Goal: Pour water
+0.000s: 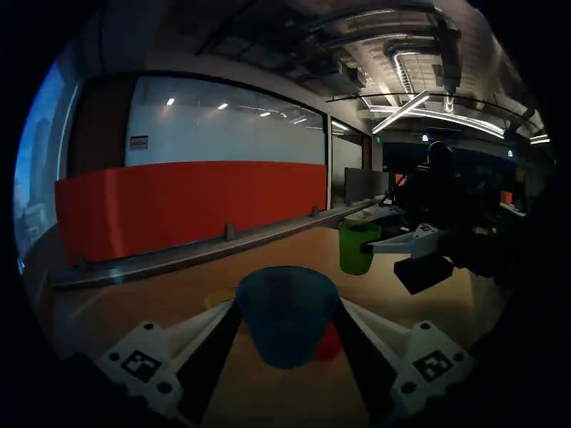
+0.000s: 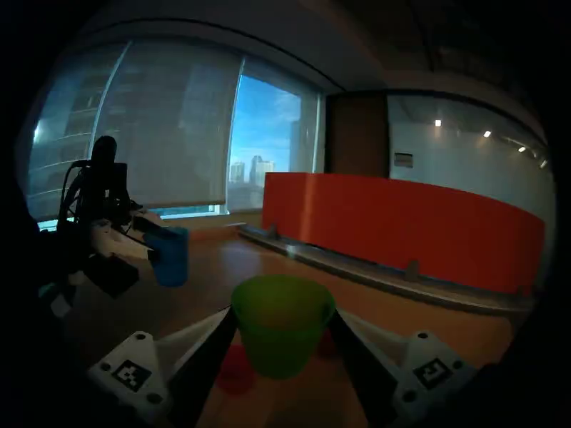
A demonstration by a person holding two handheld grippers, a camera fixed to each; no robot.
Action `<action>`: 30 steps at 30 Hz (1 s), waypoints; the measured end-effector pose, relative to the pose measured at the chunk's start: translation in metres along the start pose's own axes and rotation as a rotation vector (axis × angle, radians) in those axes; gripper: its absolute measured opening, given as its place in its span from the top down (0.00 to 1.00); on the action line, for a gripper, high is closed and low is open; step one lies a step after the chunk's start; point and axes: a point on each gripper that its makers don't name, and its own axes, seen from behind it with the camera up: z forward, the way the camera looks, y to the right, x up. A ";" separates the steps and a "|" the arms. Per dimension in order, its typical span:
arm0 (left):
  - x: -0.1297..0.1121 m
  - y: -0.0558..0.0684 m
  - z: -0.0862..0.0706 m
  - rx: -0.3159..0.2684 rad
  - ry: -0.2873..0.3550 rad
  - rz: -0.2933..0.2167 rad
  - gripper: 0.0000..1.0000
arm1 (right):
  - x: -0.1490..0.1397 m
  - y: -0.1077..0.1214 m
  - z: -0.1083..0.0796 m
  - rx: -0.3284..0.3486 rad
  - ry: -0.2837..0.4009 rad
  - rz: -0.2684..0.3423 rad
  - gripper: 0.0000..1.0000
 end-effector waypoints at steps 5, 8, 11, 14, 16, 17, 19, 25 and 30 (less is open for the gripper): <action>0.004 -0.003 0.000 0.006 0.015 -0.002 0.14 | 0.006 0.000 -0.002 -0.001 0.018 -0.003 0.08; 0.007 -0.002 0.000 0.006 0.023 -0.002 0.14 | 0.009 -0.001 -0.003 -0.001 0.025 -0.004 0.08; 0.010 -0.001 0.001 0.001 0.029 -0.002 0.14 | 0.010 -0.002 -0.003 0.003 0.029 -0.005 0.08; 0.012 0.000 0.002 0.000 0.033 0.004 0.14 | 0.011 -0.003 -0.004 0.006 0.030 -0.010 0.08; 0.013 0.000 0.002 0.000 0.035 0.009 0.14 | 0.011 -0.004 -0.004 0.008 0.030 -0.013 0.08; 0.014 0.000 0.003 0.001 0.036 0.012 0.14 | 0.011 -0.005 -0.004 0.010 0.030 -0.014 0.08; 0.016 0.001 0.003 0.001 0.038 0.019 0.14 | 0.011 -0.008 -0.004 0.020 0.028 -0.017 0.09; 0.025 0.002 0.004 -0.001 0.050 0.046 0.14 | 0.011 -0.022 -0.002 0.061 0.019 -0.037 0.09; 0.036 0.001 0.003 0.015 0.065 0.084 0.14 | 0.006 -0.038 0.001 0.100 0.015 -0.046 0.10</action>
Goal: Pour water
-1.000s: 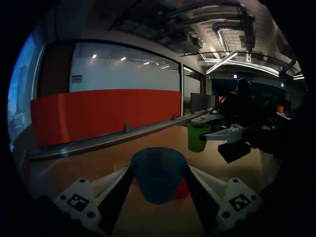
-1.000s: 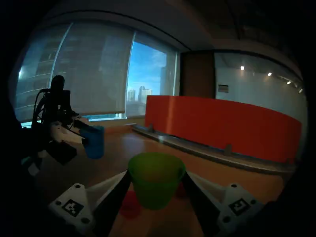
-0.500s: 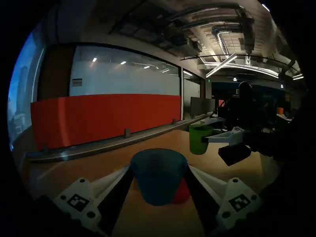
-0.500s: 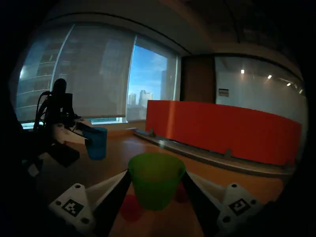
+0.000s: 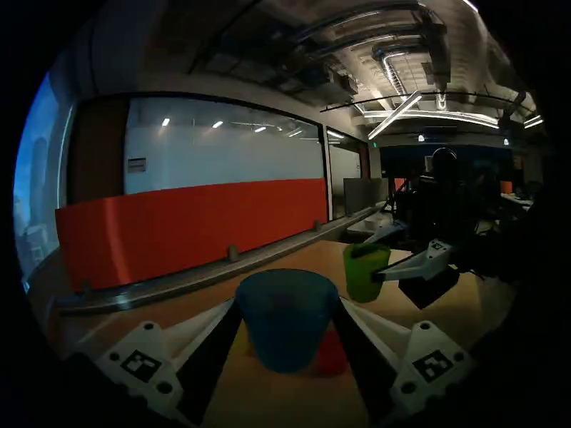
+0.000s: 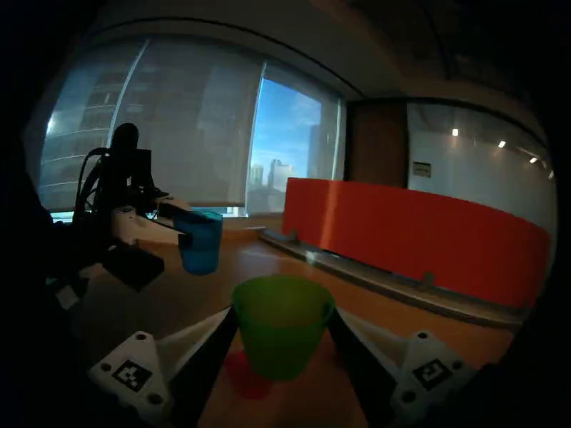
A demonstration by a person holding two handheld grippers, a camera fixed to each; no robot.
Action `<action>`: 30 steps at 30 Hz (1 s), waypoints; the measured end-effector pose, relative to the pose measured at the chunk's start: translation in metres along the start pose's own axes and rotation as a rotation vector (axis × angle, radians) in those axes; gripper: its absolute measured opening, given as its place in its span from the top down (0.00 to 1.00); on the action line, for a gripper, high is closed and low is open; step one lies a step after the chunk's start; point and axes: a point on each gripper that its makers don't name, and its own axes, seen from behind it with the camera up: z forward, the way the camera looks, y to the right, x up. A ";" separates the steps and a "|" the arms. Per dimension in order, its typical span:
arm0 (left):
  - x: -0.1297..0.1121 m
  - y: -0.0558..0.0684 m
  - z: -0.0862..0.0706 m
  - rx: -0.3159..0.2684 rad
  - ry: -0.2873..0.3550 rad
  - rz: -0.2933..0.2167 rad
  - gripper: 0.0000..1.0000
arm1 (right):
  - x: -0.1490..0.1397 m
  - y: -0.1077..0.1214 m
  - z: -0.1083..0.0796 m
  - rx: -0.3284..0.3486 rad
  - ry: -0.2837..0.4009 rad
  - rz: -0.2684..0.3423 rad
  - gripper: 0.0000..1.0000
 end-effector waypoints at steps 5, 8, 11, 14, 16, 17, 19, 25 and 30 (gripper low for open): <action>0.009 -0.002 0.001 0.010 0.003 0.053 0.14 | -0.004 -0.013 0.004 0.034 0.002 0.005 0.10; 0.014 -0.001 0.002 0.012 0.004 0.081 0.14 | -0.005 -0.019 0.006 0.052 0.004 0.007 0.10; 0.019 0.000 0.003 0.015 0.007 0.103 0.14 | -0.005 -0.025 0.008 0.066 0.007 0.006 0.10; 0.023 -0.002 0.004 0.026 0.011 0.121 0.14 | -0.004 -0.029 0.009 0.077 0.010 0.004 0.10; 0.026 -0.003 0.004 0.032 0.012 0.136 0.14 | -0.004 -0.032 0.011 0.085 0.011 0.004 0.10; 0.027 -0.004 0.005 0.036 0.013 0.145 0.14 | -0.004 -0.034 0.012 0.089 0.011 0.005 0.10; 0.030 -0.006 0.006 0.042 0.013 0.165 0.14 | -0.004 -0.038 0.013 0.098 0.011 0.006 0.10; 0.041 -0.004 0.009 0.050 0.020 0.234 0.14 | -0.006 -0.048 0.017 0.126 0.005 0.002 0.10; 0.048 -0.001 0.010 0.051 0.023 0.282 0.14 | -0.008 -0.056 0.020 0.148 0.000 0.004 0.10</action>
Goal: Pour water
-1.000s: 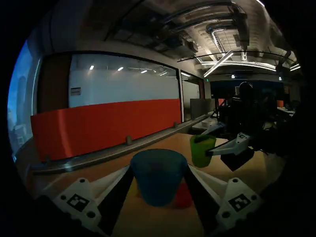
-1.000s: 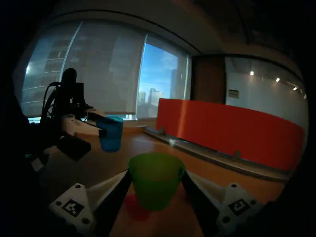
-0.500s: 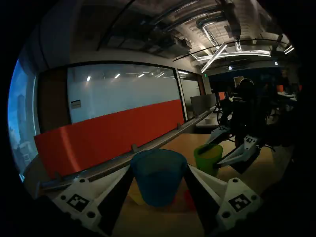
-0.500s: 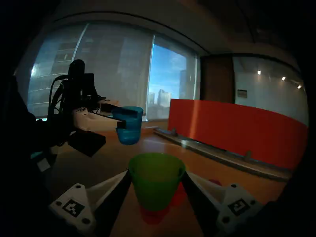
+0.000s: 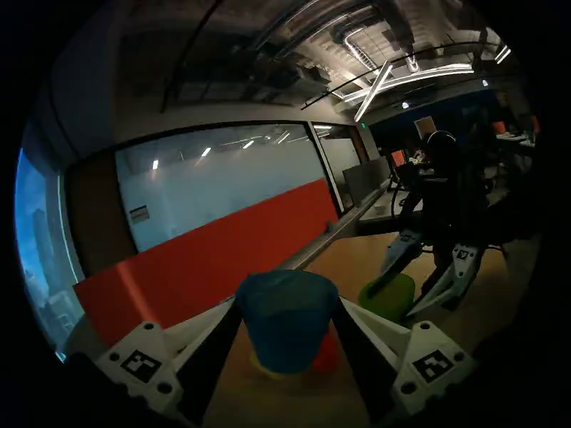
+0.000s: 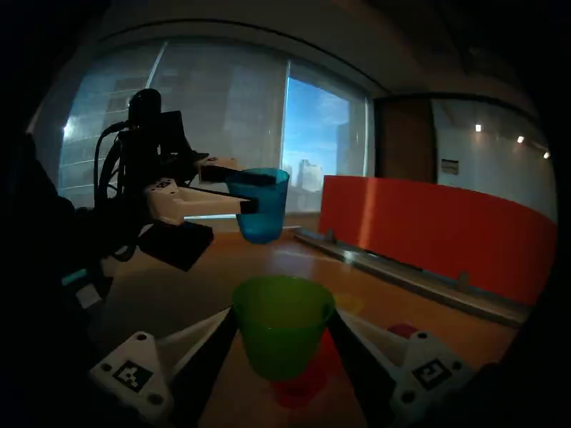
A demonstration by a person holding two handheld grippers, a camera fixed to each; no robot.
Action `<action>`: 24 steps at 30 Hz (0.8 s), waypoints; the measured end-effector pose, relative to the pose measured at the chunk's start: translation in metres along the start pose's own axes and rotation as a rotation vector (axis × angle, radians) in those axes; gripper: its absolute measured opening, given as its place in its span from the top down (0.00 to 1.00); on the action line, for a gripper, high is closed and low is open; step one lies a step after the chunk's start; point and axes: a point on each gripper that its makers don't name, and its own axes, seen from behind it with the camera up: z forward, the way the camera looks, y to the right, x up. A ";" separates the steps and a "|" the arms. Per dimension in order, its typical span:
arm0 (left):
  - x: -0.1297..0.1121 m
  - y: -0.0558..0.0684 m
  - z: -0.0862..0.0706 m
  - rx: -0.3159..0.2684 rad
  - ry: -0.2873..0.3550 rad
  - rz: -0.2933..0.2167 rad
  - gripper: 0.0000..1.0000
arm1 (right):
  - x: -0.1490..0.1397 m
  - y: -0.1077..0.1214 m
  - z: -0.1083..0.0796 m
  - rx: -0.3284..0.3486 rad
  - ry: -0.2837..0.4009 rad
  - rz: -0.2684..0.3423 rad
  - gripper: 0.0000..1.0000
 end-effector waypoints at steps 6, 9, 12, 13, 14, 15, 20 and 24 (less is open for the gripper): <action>0.006 -0.002 0.000 0.013 0.008 0.046 0.14 | 0.000 -0.009 0.006 0.026 -0.005 -0.004 0.10; 0.009 -0.004 0.000 0.019 0.008 0.075 0.14 | 0.000 -0.012 0.007 0.036 -0.001 -0.007 0.10; 0.011 -0.007 0.000 0.025 0.006 0.106 0.14 | 0.000 -0.016 0.009 0.048 0.003 -0.005 0.10; 0.012 -0.008 0.000 0.027 0.007 0.113 0.14 | 0.001 -0.018 0.009 0.052 0.004 -0.004 0.11; 0.013 -0.008 0.001 0.030 0.007 0.121 0.14 | 0.001 -0.019 0.010 0.056 0.005 -0.003 0.10; 0.014 -0.009 0.001 0.032 0.008 0.127 0.14 | 0.001 -0.020 0.011 0.059 0.006 -0.003 0.10; 0.021 -0.011 0.002 0.038 0.017 0.157 0.14 | 0.001 -0.025 0.014 0.072 0.007 -0.006 0.10; 0.024 -0.011 0.002 0.041 0.017 0.187 0.14 | 0.002 -0.027 0.015 0.080 0.007 -0.007 0.10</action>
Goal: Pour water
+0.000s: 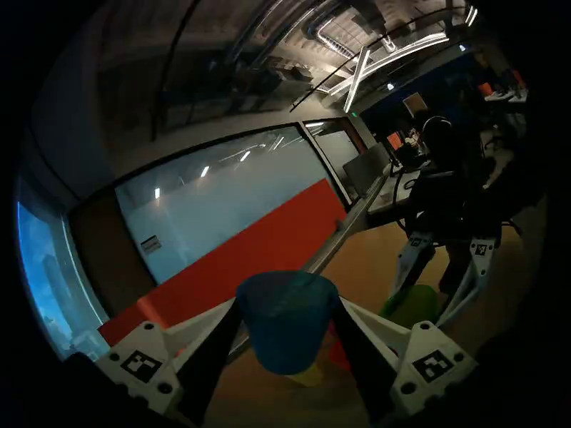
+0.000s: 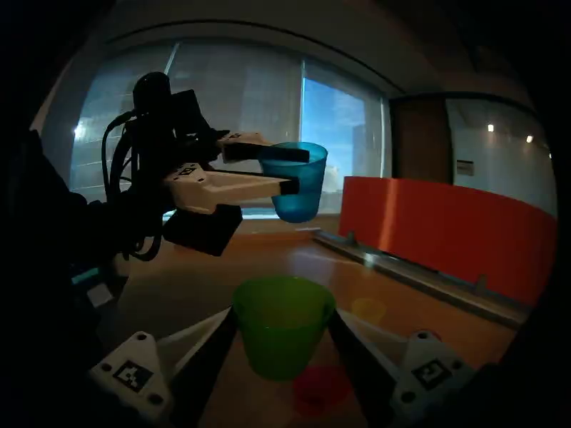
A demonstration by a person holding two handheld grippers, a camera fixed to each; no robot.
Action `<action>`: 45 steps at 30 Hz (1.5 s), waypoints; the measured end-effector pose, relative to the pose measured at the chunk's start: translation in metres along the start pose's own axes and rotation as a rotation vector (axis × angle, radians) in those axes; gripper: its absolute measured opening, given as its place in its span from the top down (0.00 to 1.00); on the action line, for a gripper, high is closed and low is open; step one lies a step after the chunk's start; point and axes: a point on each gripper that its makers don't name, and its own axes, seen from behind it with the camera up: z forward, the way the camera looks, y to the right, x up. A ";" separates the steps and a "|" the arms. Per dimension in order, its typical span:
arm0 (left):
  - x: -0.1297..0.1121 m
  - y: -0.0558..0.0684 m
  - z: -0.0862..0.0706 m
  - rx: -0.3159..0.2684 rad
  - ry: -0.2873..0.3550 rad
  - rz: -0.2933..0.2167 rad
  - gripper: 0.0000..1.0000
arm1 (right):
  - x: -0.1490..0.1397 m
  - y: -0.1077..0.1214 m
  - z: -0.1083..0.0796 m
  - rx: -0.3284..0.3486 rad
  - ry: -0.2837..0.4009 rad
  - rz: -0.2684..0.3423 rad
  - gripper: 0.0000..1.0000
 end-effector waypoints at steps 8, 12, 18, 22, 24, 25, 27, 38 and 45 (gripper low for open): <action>0.008 0.002 0.000 0.003 0.005 0.080 0.14 | 0.000 -0.004 0.003 0.013 0.000 -0.001 0.10; 0.011 0.004 -0.001 0.002 0.004 0.119 0.14 | 0.000 -0.005 0.004 0.018 0.001 -0.001 0.10; 0.015 0.004 -0.001 0.008 0.004 0.160 0.15 | 0.002 -0.008 0.006 0.023 0.004 -0.004 0.10; 0.017 0.004 -0.001 0.012 0.002 0.187 0.14 | 0.003 -0.009 0.007 0.026 0.005 -0.007 0.10; 0.019 0.004 -0.002 0.014 0.002 0.200 0.14 | 0.003 -0.009 0.007 0.027 0.006 -0.008 0.10; 0.019 0.004 -0.002 0.014 0.003 0.205 0.14 | 0.003 -0.010 0.007 0.028 0.007 -0.008 0.10; 0.021 0.004 -0.002 0.014 0.005 0.215 0.14 | 0.003 -0.010 0.007 0.030 0.008 -0.008 0.10; 0.027 0.006 -0.001 0.019 0.005 0.292 0.15 | 0.003 -0.013 0.008 0.041 0.012 -0.013 0.10; 0.027 0.003 0.002 0.026 -0.002 0.339 0.15 | 0.004 -0.015 0.009 0.046 0.012 -0.014 0.10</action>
